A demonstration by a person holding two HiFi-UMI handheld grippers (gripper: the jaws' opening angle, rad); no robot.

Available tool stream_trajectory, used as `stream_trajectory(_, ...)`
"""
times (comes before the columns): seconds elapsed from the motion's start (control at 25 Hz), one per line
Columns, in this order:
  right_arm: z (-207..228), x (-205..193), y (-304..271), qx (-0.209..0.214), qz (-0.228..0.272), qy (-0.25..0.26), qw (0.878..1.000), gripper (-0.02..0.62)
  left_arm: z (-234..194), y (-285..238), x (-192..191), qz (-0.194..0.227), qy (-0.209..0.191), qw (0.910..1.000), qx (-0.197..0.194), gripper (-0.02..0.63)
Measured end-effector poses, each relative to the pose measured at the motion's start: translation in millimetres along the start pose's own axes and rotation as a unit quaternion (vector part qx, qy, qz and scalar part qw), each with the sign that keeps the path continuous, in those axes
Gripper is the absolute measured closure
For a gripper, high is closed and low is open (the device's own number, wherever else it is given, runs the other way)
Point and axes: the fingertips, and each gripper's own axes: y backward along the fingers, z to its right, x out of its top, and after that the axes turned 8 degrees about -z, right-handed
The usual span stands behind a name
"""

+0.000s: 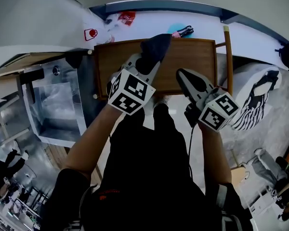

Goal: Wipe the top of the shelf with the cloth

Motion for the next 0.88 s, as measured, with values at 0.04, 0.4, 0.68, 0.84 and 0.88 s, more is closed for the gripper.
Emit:
stream_trajectory(0.04,-4,2,-2,0.002,0.000,0.004,1.000,0.591,-2,6,0,0.002,0.002,1.0000,0.003,0.557)
stream_trajectory(0.4,-43,29,-13,0.014,0.005,0.041,0.999,0.591,-18,54,3,0.028,0.011,0.9991,0.029,0.557)
stream_trajectory(0.68,-77,44,-24,0.026,0.007,0.067,0.997,0.591,-24,91,3,0.052,0.010,0.9979,0.039,0.557)
stream_trajectory(0.84,-92,47,-28,0.032,0.004,0.081,0.996,0.591,-27,108,0,0.061,0.013,0.9970,0.046,0.557)
stream_trajectory(0.88,-96,47,-29,0.033,0.004,0.084,0.996,0.591,-28,113,0,0.063,0.013,0.9968,0.048,0.557)
